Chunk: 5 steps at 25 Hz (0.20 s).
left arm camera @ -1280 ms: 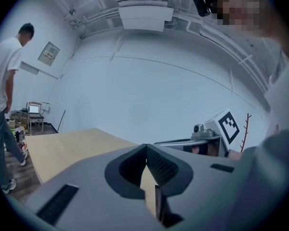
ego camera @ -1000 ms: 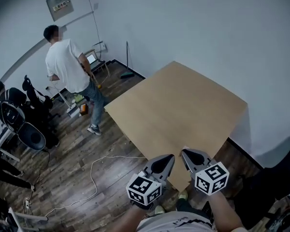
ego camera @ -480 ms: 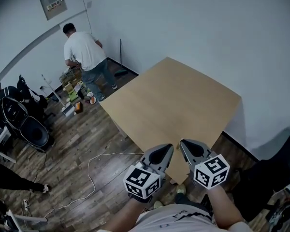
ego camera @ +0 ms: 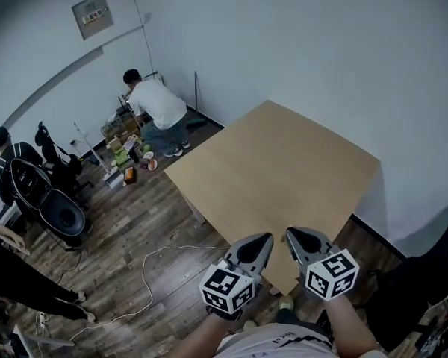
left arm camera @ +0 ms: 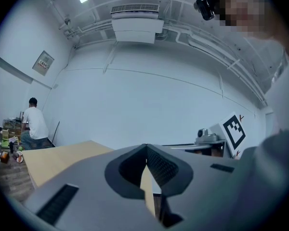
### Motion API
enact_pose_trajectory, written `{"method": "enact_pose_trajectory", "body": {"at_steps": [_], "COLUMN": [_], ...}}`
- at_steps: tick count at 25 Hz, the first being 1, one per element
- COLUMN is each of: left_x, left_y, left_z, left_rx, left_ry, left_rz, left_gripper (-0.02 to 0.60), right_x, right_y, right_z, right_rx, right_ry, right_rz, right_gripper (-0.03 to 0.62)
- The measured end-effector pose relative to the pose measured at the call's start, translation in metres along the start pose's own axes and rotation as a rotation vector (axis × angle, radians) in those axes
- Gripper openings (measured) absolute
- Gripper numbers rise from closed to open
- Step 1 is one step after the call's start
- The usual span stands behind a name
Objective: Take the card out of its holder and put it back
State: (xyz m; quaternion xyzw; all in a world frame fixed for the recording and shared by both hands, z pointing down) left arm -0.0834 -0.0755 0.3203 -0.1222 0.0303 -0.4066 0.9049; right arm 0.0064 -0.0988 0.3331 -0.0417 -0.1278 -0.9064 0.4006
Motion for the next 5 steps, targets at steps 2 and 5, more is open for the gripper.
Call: {"method": "enact_pose_trajectory", "body": {"at_steps": [2,5], "left_x": [0.0004,0.0037], "left_y": [0.0020,0.0071], "left_z": [0.0002,0.0002], "left_rx": [0.001,0.005], "left_ry": [0.000,0.002], "left_rz": [0.000,0.004], "left_gripper": [0.012,0.012], "right_x": [-0.0022,-0.0078], "right_y": [0.0001,0.0039], "right_z": [-0.0005,-0.0009], "right_rx": [0.000,0.000], "right_ry": [0.003,0.007], "right_rz": [0.000,0.004], "right_gripper": [0.014,0.014]}}
Point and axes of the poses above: the fingertips, and each gripper's own axes: x forward along the fingers, y to its right, z out of its underside, the point moved 3 cm from there along -x, backward along the fingers, and after that the axes turned 2 degrees about z, right-handed, at the moved point
